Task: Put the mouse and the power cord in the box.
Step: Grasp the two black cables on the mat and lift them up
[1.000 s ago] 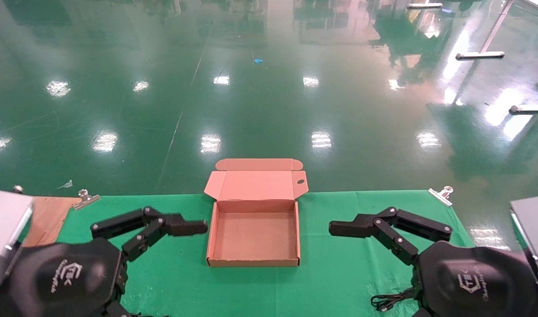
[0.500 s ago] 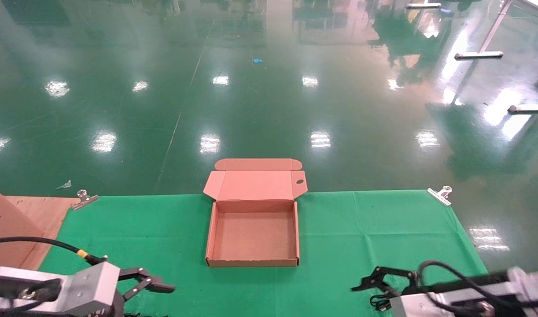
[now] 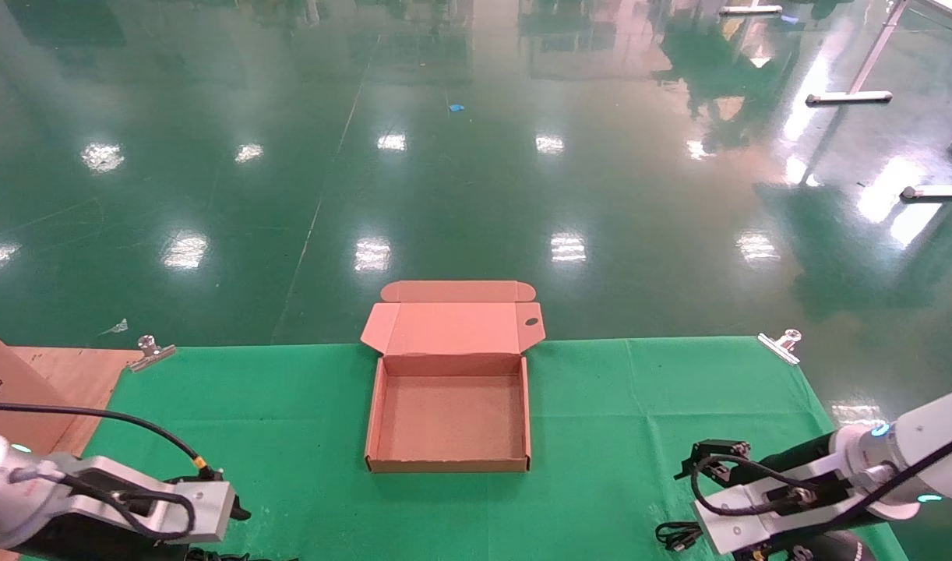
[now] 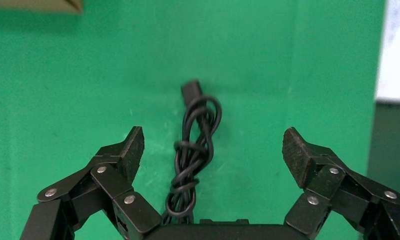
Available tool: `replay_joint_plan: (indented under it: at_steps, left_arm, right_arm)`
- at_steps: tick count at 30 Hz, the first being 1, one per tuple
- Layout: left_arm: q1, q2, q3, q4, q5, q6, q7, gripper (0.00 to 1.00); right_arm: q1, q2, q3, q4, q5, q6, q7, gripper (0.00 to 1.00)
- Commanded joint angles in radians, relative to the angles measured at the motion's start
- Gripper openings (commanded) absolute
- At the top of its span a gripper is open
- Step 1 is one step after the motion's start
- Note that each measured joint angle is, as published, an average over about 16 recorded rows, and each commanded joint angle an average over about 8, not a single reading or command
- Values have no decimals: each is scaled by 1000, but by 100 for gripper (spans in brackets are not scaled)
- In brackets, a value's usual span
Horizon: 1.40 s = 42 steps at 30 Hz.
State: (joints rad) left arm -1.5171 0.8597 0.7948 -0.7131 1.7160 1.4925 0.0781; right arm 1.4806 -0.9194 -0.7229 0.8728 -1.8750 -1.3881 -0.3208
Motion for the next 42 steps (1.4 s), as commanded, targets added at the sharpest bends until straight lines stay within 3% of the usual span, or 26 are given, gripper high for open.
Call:
replay_joint_plan:
  at_steps: [1,12,22,23,25,26,30,31,34,42]
  left_arm:
    - [-17,34,24,59,47,-20,29,100]
    - [-38,134,65,279,133,-131,119,100]
    - [-60,173,74,397,152,-179,189,100]
    - [-59,175,72,405,149,-181,197,100]
    - [-58,179,67,422,140,-183,213,100]
    - [-57,181,64,430,134,-184,221,96]
    - [-56,185,54,458,116,-181,254,46]
    - [-58,187,53,465,114,-181,262,33]
    - [-63,191,52,484,112,-183,282,0]
    - [-79,201,51,539,112,-191,309,0]
  right_arm:
    - [4,-22,-10,-71,-26,35,-47,100]
    - [59,-157,-23,-476,-56,192,-283,100]
    - [88,-215,-13,-689,-38,249,-412,100]
    - [90,-218,-12,-702,-37,254,-421,96]
    - [94,-223,-11,-726,-35,263,-437,78]
    - [97,-226,-10,-737,-34,267,-444,65]
    - [106,-234,-8,-773,-31,278,-466,15]
    - [108,-236,-8,-780,-30,279,-470,6]
    - [115,-242,-6,-799,-29,285,-481,0]
    - [128,-258,-5,-830,-28,306,-498,0]
